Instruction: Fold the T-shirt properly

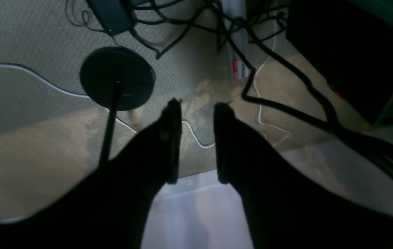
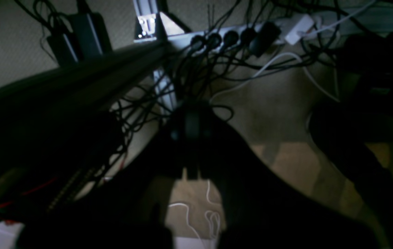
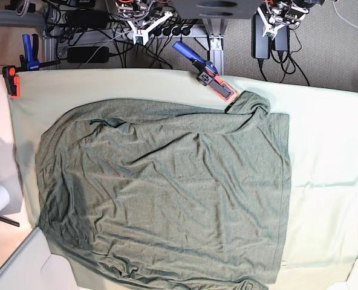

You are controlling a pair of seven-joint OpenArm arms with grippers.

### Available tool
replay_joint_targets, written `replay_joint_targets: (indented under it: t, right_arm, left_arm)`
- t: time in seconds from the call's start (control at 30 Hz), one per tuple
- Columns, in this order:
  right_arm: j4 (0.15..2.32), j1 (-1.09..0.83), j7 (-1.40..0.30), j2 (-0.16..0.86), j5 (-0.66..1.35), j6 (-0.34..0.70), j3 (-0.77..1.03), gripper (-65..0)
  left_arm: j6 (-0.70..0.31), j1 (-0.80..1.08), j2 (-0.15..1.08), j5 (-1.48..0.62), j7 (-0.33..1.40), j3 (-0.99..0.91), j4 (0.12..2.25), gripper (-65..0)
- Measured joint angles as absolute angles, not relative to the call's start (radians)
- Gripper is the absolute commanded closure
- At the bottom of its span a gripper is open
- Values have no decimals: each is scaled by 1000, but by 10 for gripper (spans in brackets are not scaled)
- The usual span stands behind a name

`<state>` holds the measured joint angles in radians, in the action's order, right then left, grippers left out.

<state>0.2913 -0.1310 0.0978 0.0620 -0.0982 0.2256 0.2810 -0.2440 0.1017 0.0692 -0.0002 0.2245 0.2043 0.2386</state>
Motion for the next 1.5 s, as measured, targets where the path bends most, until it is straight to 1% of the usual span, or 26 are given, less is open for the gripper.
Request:
replay_joint_targets:
  t: [0.17, 0.27, 0.3, 0.4, 0.6, 0.77, 0.83, 0.87, 1.0, 1.07, 1.13, 1.27, 1.43, 1.5]
  right_arm:
    - [346, -182, 101, 87, -99, 241, 281, 0]
    - [403, -232, 100, 105, -98, 299, 281, 0]
    - [422, -252, 101, 110, -98, 314, 281, 0]
    - [483, -310, 98, 122, -86, 337, 280, 0]
    - [638, -459, 79, 172, 58, 363, 226, 0]
    - [858, -622, -7, 220, 202, 378, 191, 0]
    - [967, -693, -37, 243, 286, 383, 190, 0]
    - [1024, -728, -51, 258, 310, 384, 190, 0]
    - [1253, -860, -75, 320, 339, 385, 201, 0]
    - [1370, -918, -86, 344, 340, 384, 218, 0]
    - [1490, -966, -119, 349, 360, 386, 253, 0]
    - [1692, -1012, -230, 346, 472, 389, 354, 0]
    - [1855, -988, -259, 343, 534, 389, 500, 0]
    - [1876, -952, -262, 341, 533, 389, 548, -3]
  left_arm:
    - [-271, 109, 81, 0, 223, 204, 243, -200]
    - [-273, 145, 111, -1, 187, 204, 280, -200]
    - [-289, 165, 123, -5, 176, 204, 305, -200]
    - [-349, 241, 165, -53, 147, 204, 408, -200]
    - [-487, 427, 233, -209, 145, 171, 694, -200]
    - [-601, 588, 244, -296, 150, 44, 938, -200]
    - [-672, 639, 244, -335, 153, -15, 1027, -200]
    - [-684, 662, 244, -354, 153, -44, 1071, -200]
    - [-680, 754, 247, -488, 189, -153, 1254, -200]
    - [-679, 802, 246, -551, 260, -204, 1349, -200]
    - [-679, 841, 250, -638, 325, -241, 1450, -200]
    - [-680, 873, 286, -772, 407, -311, 1654, -202]
    - [-681, 914, 334, -818, 488, -374, 1890, -324]
    - [-681, 905, 361, -820, 494, -373, 1957, -336]
